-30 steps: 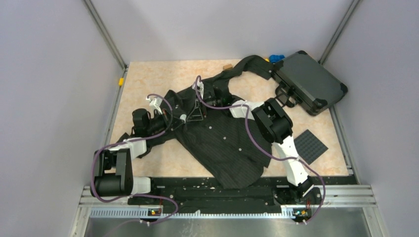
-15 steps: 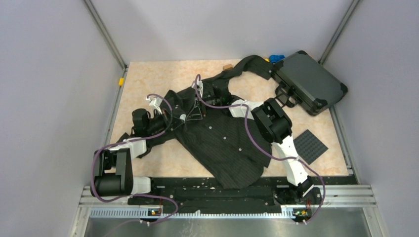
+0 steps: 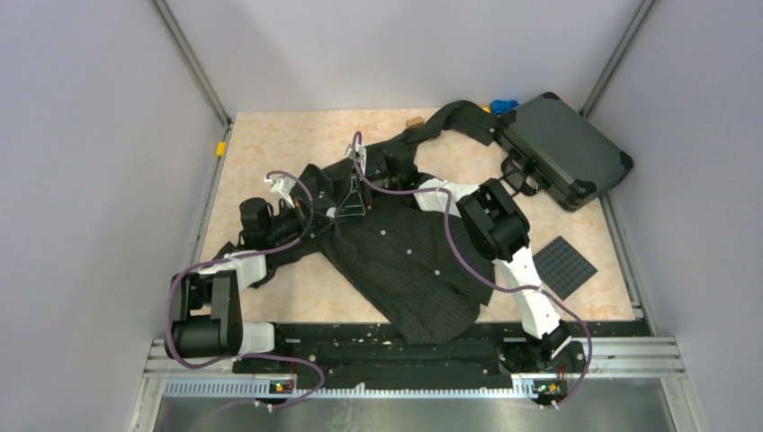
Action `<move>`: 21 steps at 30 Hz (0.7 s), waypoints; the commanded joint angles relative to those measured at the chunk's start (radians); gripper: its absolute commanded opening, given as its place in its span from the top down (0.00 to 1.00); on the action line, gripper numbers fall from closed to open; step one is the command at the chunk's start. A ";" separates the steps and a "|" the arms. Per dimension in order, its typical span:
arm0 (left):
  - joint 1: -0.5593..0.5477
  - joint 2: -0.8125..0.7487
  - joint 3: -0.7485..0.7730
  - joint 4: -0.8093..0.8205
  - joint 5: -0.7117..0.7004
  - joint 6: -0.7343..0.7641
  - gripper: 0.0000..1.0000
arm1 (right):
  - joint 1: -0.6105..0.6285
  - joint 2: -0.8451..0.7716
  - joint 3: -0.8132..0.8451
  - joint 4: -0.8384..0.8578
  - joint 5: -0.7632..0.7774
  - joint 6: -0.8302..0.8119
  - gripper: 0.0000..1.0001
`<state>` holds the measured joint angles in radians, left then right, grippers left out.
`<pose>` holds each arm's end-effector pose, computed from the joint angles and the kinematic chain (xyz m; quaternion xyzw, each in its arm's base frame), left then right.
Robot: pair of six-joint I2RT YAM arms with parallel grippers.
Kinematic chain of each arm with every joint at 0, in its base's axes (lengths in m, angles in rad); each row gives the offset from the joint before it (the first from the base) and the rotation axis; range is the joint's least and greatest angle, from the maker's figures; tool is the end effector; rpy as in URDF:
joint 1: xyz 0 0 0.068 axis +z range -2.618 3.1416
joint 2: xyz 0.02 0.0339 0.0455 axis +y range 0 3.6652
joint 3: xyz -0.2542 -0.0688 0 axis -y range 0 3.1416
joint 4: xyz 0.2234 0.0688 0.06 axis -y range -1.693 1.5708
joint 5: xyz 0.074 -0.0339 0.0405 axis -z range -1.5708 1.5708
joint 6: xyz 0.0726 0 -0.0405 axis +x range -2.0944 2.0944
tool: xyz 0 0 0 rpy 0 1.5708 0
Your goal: Pin the brooch onto the clothing
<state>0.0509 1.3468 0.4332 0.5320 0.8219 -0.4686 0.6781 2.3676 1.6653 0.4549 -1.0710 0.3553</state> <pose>0.2644 -0.0398 0.1752 0.0212 0.7914 -0.4302 0.4338 0.3623 0.3737 0.1660 -0.4185 0.6193 0.6111 0.2606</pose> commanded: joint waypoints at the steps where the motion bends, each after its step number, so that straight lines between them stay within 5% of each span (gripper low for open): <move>1: -0.004 0.006 -0.002 0.062 0.046 0.005 1.00 | 0.021 0.023 0.055 -0.008 0.032 -0.046 0.54; 21: -0.004 0.007 -0.003 0.070 0.046 0.003 1.00 | 0.063 0.022 0.073 -0.151 0.245 -0.124 0.57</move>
<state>0.0601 1.3514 0.4221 0.5198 0.7601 -0.4606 0.7105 2.3798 1.7115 0.2966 -0.9279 0.2749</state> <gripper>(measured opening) 0.019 0.437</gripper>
